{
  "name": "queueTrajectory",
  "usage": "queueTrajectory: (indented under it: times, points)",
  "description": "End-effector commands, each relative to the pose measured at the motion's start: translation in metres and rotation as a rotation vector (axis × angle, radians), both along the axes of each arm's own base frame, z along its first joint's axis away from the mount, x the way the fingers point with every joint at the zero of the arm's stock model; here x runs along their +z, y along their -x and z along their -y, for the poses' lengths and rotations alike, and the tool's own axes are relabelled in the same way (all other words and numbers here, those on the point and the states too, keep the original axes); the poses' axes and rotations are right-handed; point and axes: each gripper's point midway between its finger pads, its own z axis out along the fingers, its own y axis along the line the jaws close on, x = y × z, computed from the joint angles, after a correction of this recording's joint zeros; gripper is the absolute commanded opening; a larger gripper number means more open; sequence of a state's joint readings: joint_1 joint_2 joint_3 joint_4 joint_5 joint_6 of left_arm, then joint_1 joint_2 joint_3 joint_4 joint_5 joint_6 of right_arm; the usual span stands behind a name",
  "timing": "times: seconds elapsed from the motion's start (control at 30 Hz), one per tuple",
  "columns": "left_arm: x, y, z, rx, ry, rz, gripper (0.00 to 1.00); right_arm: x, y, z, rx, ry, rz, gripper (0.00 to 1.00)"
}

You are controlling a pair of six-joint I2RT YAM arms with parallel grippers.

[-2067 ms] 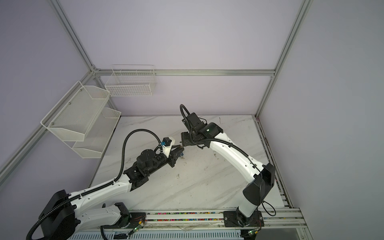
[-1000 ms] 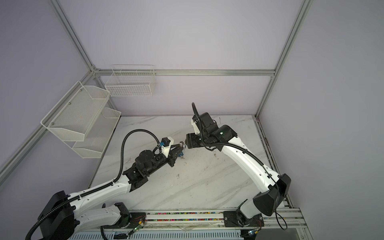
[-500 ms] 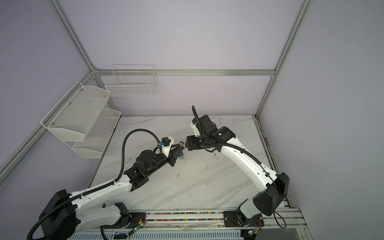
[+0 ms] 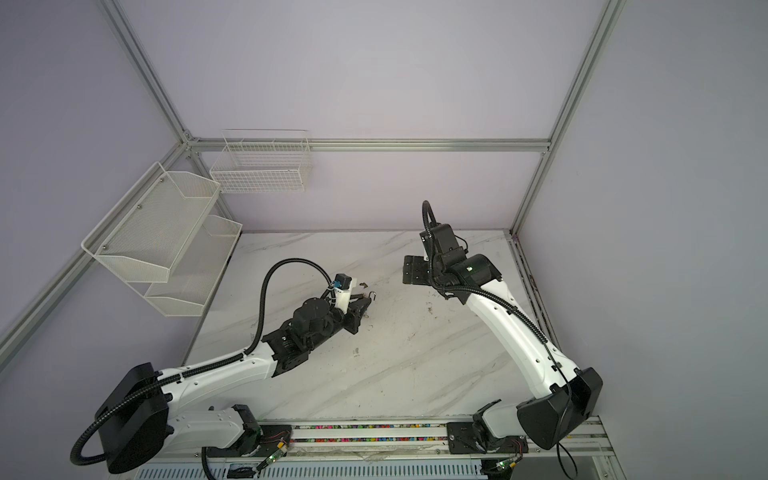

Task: Unlock with the key
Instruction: 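Withdraw the right gripper while the left gripper holds the open padlock, then lower the open brass padlock onto the table with the left gripper and release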

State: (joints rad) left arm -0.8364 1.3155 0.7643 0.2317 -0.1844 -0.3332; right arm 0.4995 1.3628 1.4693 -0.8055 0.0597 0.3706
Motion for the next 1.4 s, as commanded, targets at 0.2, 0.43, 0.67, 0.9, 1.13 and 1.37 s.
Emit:
queueTrajectory:
  times: [0.2,0.43,0.67,0.9,1.13,1.37]
  points:
    - [-0.017,-0.026,0.042,0.263,0.061,-0.305,0.0,-0.029,-0.034,0.041,-0.175,-0.115,0.082,0.88]
    - [-0.059,-0.043,0.062,0.395,0.009,-0.444,0.0,-0.061,-0.046,0.078,-0.299,-0.197,0.084,0.89]
    - [-0.087,-0.063,0.073,0.482,-0.099,-0.481,0.0,-0.084,-0.052,0.085,-0.289,-0.243,0.052,0.89]
    - [-0.111,-0.077,0.089,0.48,-0.133,-0.527,0.0,-0.09,-0.052,0.09,-0.291,-0.242,0.04,0.89]
    - [-0.13,-0.084,0.094,0.473,-0.156,-0.571,0.0,-0.095,-0.052,0.091,-0.291,-0.246,0.03,0.89]
    - [-0.151,-0.084,0.093,0.475,-0.184,-0.622,0.0,-0.097,-0.053,0.089,-0.283,-0.257,0.026,0.89]
